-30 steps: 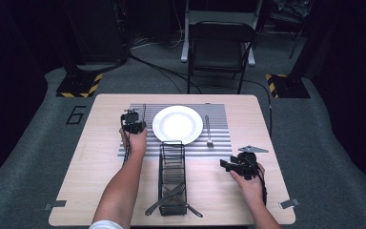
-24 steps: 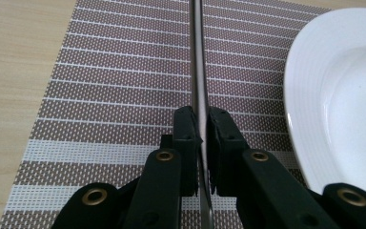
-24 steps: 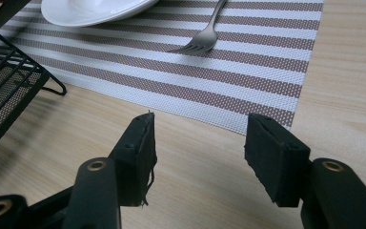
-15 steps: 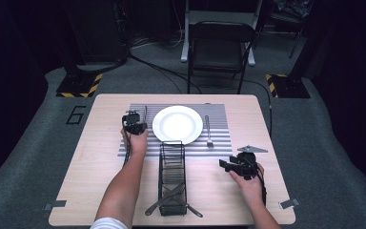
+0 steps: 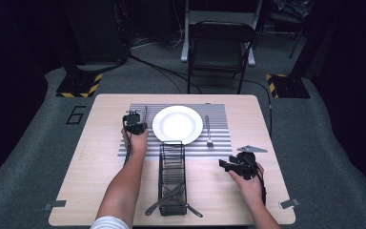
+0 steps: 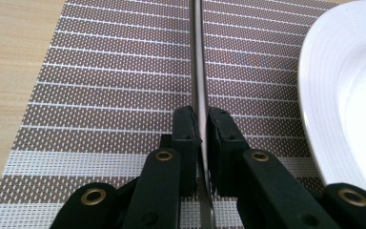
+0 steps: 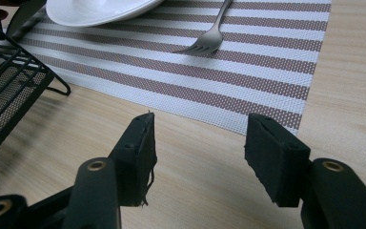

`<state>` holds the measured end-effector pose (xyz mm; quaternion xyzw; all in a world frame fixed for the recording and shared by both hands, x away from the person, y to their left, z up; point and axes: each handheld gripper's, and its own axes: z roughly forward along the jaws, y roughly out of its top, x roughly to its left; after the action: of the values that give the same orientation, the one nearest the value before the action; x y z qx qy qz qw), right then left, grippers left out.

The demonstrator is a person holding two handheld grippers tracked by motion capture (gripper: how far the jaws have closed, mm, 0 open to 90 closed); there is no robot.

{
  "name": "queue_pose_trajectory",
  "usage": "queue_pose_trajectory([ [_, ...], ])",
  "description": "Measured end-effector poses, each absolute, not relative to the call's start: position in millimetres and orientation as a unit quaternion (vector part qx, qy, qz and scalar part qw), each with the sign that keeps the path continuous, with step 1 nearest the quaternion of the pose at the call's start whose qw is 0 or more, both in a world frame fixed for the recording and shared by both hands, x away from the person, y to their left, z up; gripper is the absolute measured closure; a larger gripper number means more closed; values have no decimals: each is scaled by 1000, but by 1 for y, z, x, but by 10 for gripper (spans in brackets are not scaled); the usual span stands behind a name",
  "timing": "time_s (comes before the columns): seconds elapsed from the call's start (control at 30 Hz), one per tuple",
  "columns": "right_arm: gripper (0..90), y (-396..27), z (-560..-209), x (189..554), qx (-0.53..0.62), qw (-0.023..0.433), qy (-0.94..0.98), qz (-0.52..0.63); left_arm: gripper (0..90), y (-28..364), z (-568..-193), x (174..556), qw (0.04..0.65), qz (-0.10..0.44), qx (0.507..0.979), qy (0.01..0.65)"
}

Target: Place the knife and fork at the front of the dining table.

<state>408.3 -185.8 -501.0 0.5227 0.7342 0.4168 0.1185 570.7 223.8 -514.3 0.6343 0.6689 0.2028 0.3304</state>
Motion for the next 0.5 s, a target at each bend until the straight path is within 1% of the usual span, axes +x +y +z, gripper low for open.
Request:
queue_pose_trajectory([
  [0.33,433,-187,-501,409,525,117,731,419,821,225,-514,571,333,199,634,669],
  [0.5,433,-188,-501,409,524,116,732,419,820,224,-515,571,332,205,636,666],
])
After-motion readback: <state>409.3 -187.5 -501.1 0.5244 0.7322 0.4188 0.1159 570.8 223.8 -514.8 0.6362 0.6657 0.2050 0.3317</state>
